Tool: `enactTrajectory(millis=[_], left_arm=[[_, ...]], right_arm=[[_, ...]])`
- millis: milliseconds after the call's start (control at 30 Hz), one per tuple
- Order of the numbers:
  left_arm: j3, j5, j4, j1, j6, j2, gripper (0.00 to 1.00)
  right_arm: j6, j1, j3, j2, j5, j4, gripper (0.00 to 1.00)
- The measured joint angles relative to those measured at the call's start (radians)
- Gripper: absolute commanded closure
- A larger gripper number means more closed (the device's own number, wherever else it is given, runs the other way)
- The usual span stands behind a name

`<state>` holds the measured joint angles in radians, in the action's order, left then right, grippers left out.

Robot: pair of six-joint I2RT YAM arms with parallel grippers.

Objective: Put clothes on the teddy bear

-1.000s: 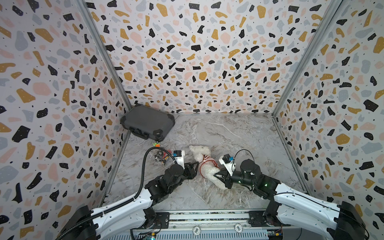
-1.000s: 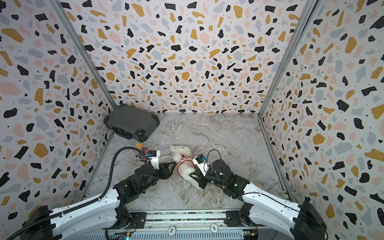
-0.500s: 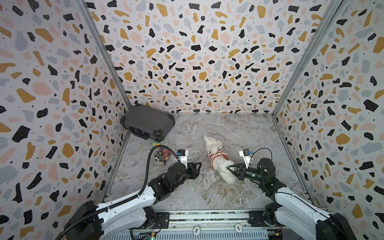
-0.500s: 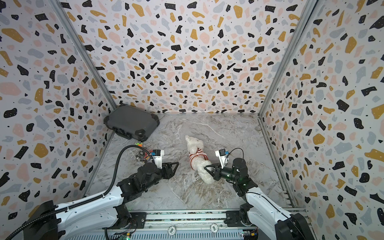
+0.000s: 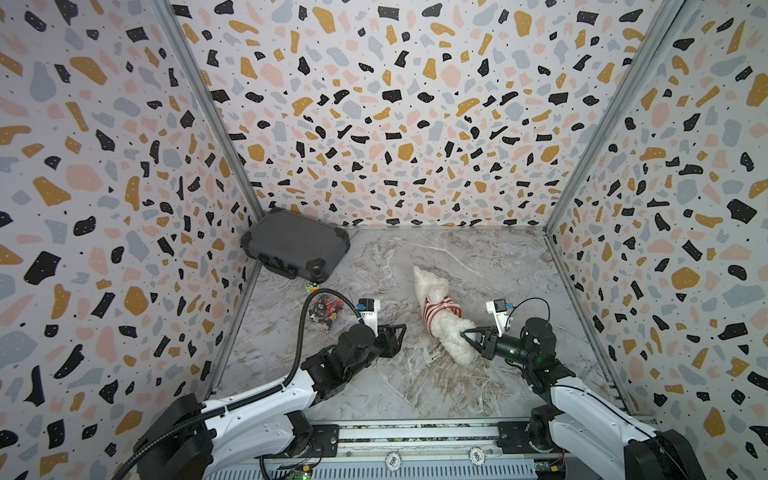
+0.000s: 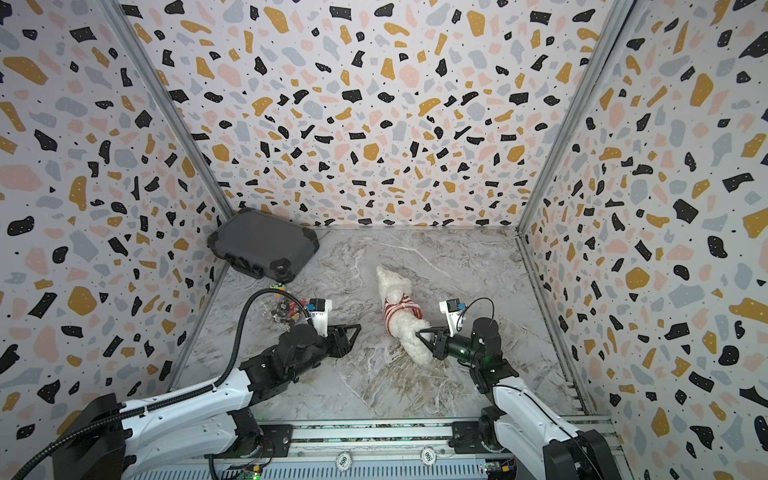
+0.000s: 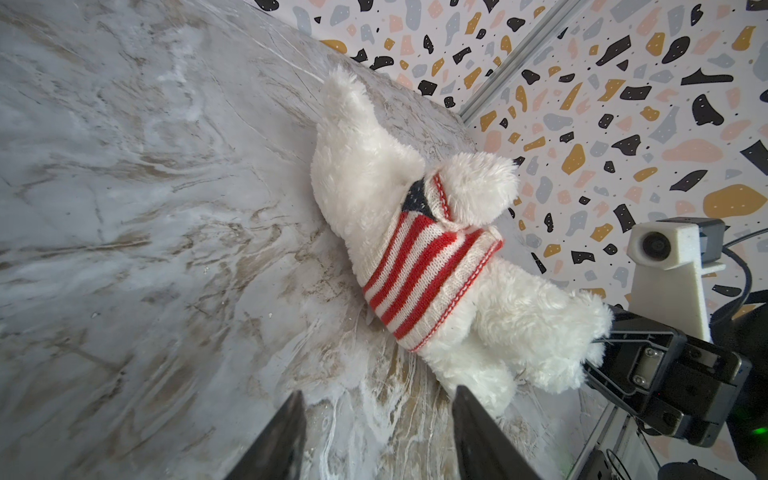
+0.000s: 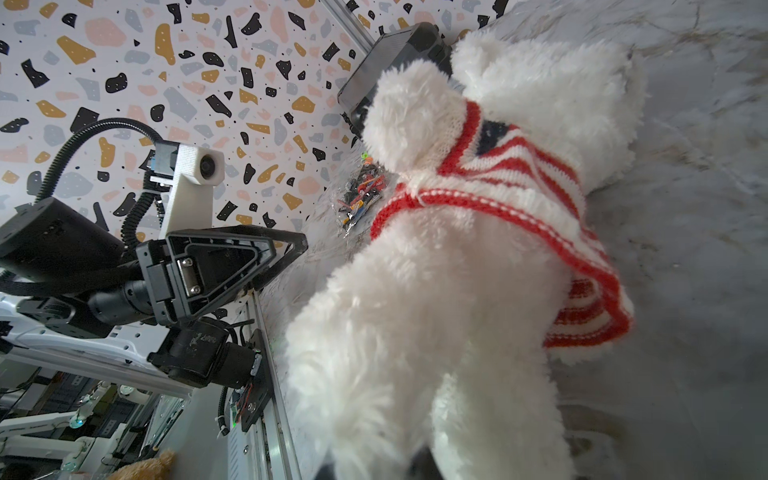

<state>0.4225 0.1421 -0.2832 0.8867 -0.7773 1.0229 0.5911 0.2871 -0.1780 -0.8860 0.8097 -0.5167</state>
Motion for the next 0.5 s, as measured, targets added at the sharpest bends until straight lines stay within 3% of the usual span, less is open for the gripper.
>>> enactTrajectory(millis=[300, 500], left_arm=[[0.003, -0.007, -0.012, 0.006, 0.002, 0.006, 0.42], [0.021, -0.021, -0.049, 0.014, -0.001, 0.064, 0.42]], right_arm=[[-0.083, 0.210, -0.020, 0.014, -0.135, 0.078, 1.00], [-0.086, 0.264, -0.019, 0.003, -0.187, 0.075, 1.00]])
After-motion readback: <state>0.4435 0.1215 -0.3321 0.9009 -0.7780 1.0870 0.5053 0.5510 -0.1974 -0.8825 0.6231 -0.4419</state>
